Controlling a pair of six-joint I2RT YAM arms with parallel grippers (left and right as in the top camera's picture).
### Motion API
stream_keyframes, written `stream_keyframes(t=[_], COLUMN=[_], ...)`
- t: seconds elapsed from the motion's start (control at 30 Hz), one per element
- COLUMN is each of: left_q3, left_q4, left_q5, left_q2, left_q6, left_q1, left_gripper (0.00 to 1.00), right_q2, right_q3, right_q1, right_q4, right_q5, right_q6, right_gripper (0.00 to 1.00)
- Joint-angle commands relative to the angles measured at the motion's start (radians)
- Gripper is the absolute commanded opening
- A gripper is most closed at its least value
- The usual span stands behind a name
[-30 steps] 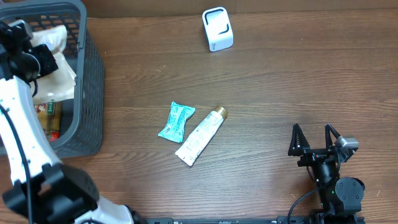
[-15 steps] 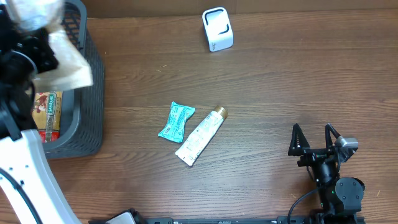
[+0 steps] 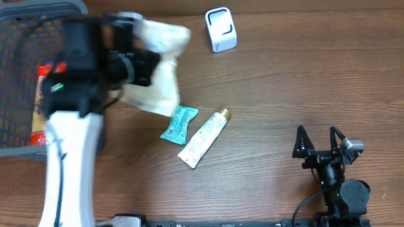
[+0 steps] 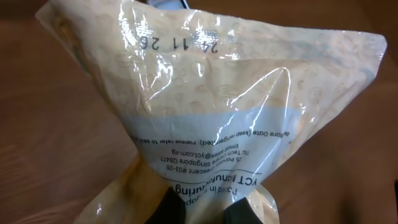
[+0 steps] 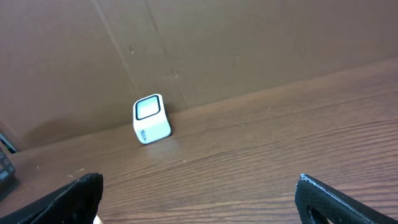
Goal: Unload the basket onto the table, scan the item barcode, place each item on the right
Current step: 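Lift the clear bag out and lay it right of the bottle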
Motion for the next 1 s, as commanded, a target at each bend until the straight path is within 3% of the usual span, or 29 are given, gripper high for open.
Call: stream_keyframes(t=[0.0, 0.37, 0.57, 0.67, 0.77, 0.8, 0.83, 0.97], left_q3=[-0.074, -0.114, -0.114, -0.114, -0.114, -0.114, -0.113, -0.089], left_q4=[0.035, 0.159, 0.298, 0.356, 0.395, 0.4, 0.415, 0.412], left_q5=[0.013, 0.018, -0.022, -0.027, -0.027, -0.03, -0.047, -0.068], left_q2=[0.089, 0.407, 0.503, 0.531, 0.544, 0.544, 0.542, 0.54], left_q6=[0.004, -0.061, -0.206, -0.256, -0.275, -0.272, -0.271, -0.268], left_q1=[-0.103, -0.361, -0.469, -0.497, -0.52, -0.525, -0.529, -0.508], left_gripper=[0.04, 0.04, 0.04, 0.09, 0.3, 0.42, 0.7, 0.96], right_q2=[-0.01, -0.01, -0.01, -0.01, -0.01, -0.01, -0.01, -0.01], right_q3=[-0.011, -0.011, -0.011, -0.011, -0.011, -0.011, -0.011, -0.011], right_q1=[0.007, 0.007, 0.007, 0.007, 0.007, 0.007, 0.007, 0.007], right_q4=[0.004, 0.004, 0.005, 0.004, 0.005, 0.004, 0.004, 0.004], right_q5=[0.003, 0.003, 0.003, 0.003, 0.003, 0.003, 0.003, 0.003], right_q6=[0.004, 0.004, 0.004, 0.004, 0.003, 0.004, 0.004, 0.004], right_gripper=[1.0, 1.0, 1.0, 1.0, 1.0, 1.0, 1.0, 1.0])
